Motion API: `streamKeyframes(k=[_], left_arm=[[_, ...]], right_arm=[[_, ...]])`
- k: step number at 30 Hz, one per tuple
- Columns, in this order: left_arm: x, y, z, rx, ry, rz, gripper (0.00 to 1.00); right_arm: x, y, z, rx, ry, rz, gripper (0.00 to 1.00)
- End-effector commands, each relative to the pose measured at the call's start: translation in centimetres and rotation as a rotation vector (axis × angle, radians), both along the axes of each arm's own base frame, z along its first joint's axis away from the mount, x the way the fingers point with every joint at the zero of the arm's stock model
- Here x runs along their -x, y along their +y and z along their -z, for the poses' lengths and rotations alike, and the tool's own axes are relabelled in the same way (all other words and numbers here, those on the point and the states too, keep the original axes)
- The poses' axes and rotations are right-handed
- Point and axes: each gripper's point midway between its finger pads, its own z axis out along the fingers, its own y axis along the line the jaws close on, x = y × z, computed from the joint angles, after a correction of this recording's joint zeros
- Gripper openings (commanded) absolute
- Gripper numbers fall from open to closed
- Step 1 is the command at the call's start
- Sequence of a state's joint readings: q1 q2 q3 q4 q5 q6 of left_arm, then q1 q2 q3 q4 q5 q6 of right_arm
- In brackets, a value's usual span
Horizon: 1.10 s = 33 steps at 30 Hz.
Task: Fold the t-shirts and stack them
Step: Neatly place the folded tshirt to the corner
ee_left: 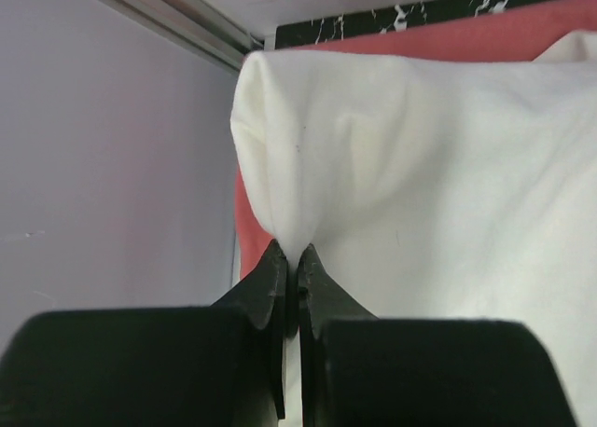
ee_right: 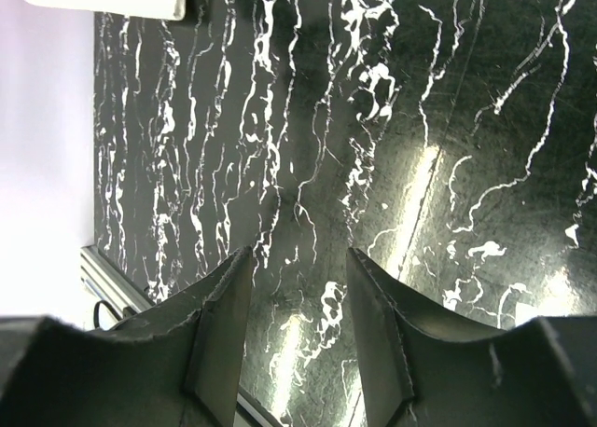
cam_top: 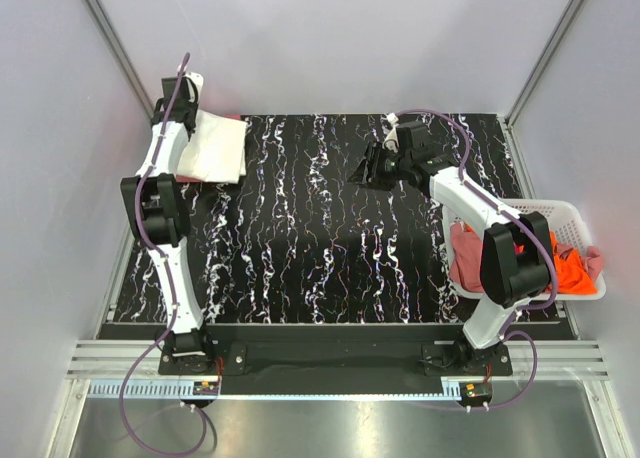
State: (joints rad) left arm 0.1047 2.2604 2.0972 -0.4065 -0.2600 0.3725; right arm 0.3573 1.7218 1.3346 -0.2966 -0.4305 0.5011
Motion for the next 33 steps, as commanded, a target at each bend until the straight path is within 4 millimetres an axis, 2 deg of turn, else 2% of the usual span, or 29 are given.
streamKeyframes(k=[1,2,5,6,10,11,12,17,18,19,21,23,25,28,29,30,32,33], left_arm=[[-1.6,2.1,-3.0,-0.085,-0.128,-0.029,0.00],[-2.1,2.8,-1.3,-0.083,-0.106,-0.053,0.00],[-2.0,5.1,0.8,-0.068,-0.090,-0.132,0.00],[-1.9,6.1,0.9,-0.066,-0.094,-0.158,0.00],[-2.6,6.8,1.5,0.028,-0.144,-0.140,0.00],[-2.9,6.9,1.3,0.041,-0.161,-0.141,0.07],[-2.9,7.5,1.6,0.048,-0.161,-0.151,0.09],[-3.0,8.5,2.1,0.056,-0.170,-0.173,0.13],[-3.0,8.6,1.9,0.051,-0.173,-0.174,0.16],[-3.1,8.6,2.0,0.051,-0.176,-0.173,0.28],[-3.4,8.2,1.9,0.060,-0.186,-0.156,0.66],[-3.3,8.2,1.2,0.060,-0.200,-0.170,0.70],[-3.0,7.8,0.5,0.078,-0.215,-0.184,0.71],[-2.2,5.5,-1.7,0.121,-0.237,-0.154,0.74],[-1.4,4.5,-3.0,0.131,-0.241,-0.143,0.75],[-1.4,2.6,-3.5,0.153,-0.240,-0.110,0.77],[-0.3,-0.1,-3.7,0.223,-0.207,-0.088,0.84],[0.0,-3.2,-5.5,0.279,-0.218,-0.018,0.90]], right_arm=[[-0.9,0.5,-1.7,-0.037,-0.071,-0.026,0.52],[-1.0,0.5,-1.6,-0.039,-0.071,-0.026,0.52],[-1.0,0.5,-1.4,-0.040,-0.069,-0.027,0.52],[-1.0,0.5,-1.2,-0.040,-0.065,-0.026,0.52],[-1.3,0.4,-0.9,-0.043,-0.057,-0.021,0.52],[-1.3,0.4,-0.9,-0.043,-0.058,-0.022,0.53],[-1.3,0.3,-0.8,-0.042,-0.057,-0.023,0.53],[-1.6,0.0,-0.4,-0.038,-0.051,-0.012,0.53],[-1.5,0.0,-0.1,-0.035,-0.047,-0.012,0.53],[-1.6,-0.1,-0.2,-0.037,-0.048,-0.010,0.53],[-1.5,0.0,0.0,-0.037,-0.043,-0.014,0.53],[-1.6,0.0,0.0,-0.039,-0.043,-0.014,0.53],[-1.5,0.0,-0.1,-0.040,-0.042,-0.016,0.54],[-1.6,-0.1,-0.5,-0.042,-0.051,-0.010,0.54],[-1.6,-0.2,-0.9,-0.043,-0.059,-0.008,0.55],[-1.6,-0.1,-1.1,-0.047,-0.060,-0.005,0.56],[-1.5,-0.2,-1.7,-0.050,-0.054,0.000,0.68],[-1.4,-0.1,-2.4,-0.059,-0.056,0.002,0.74]])
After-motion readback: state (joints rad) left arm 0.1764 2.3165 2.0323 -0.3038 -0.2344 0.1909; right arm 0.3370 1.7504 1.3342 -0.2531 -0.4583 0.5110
